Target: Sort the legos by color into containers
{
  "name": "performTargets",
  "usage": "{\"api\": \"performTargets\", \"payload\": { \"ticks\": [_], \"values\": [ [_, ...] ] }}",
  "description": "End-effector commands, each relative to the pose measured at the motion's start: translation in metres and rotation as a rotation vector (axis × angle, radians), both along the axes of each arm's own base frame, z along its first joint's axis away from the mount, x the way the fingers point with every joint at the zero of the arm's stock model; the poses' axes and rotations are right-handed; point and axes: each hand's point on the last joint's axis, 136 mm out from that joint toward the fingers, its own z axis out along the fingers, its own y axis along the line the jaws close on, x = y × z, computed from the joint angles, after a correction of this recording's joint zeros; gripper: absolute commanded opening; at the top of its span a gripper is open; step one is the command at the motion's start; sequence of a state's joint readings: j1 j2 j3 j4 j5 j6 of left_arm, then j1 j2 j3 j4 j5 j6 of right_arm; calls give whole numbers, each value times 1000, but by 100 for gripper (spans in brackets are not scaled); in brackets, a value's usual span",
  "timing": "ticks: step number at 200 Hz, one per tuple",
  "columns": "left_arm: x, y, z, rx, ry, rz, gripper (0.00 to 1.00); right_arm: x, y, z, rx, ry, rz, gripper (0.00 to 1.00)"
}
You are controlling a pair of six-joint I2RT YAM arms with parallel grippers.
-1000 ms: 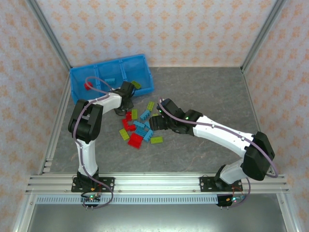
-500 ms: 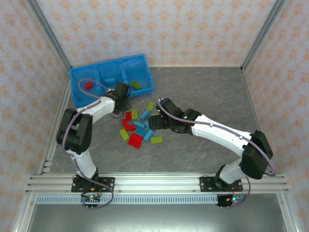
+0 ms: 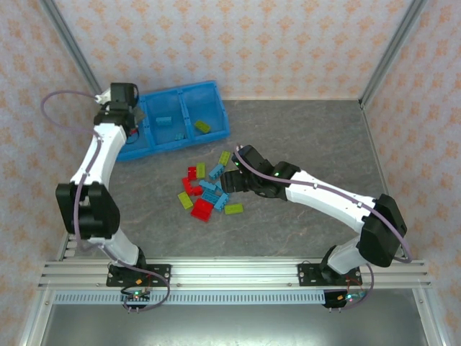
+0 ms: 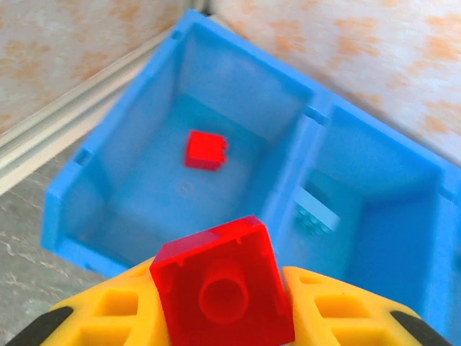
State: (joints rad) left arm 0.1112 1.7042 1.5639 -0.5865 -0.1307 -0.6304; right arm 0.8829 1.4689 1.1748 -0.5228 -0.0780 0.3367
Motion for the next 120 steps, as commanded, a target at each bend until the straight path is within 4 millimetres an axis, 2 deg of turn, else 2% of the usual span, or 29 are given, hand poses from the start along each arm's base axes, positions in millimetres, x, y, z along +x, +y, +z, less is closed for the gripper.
{"api": "performTargets", "payload": {
  "ticks": [1,13,18,31,39,56,65,90,92,100,120],
  "values": [
    [14,15,-25,-100,78,-4,35,0,0,13,17,-27,11,83],
    [29,20,-26,-113,90,-18,36,-2,-5,12,16,-34,2,83],
    [35,22,-37,-117,121,-18,37,-2,-7,12,15,-38,-2,83],
    [45,28,-42,-124,146,-15,41,-4,-11,11,10,-42,-10,83],
    [48,31,-42,-129,150,-9,48,-4,-13,10,7,-42,-16,83],
    [49,33,-36,-132,129,15,68,-5,-18,10,9,-50,-40,84],
    [48,31,-31,-141,110,18,73,-4,-20,11,18,-59,-54,86],
    [33,21,-12,-166,58,13,72,1,-24,11,17,-76,-87,88],
    [28,19,1,-165,29,10,72,2,-25,10,16,-78,-95,88],
    [18,10,11,-180,3,-5,71,6,-29,9,9,-87,-122,88],
    [-9,-31,36,-215,-68,-110,68,22,-39,2,10,-78,-207,90]
  ]
}}
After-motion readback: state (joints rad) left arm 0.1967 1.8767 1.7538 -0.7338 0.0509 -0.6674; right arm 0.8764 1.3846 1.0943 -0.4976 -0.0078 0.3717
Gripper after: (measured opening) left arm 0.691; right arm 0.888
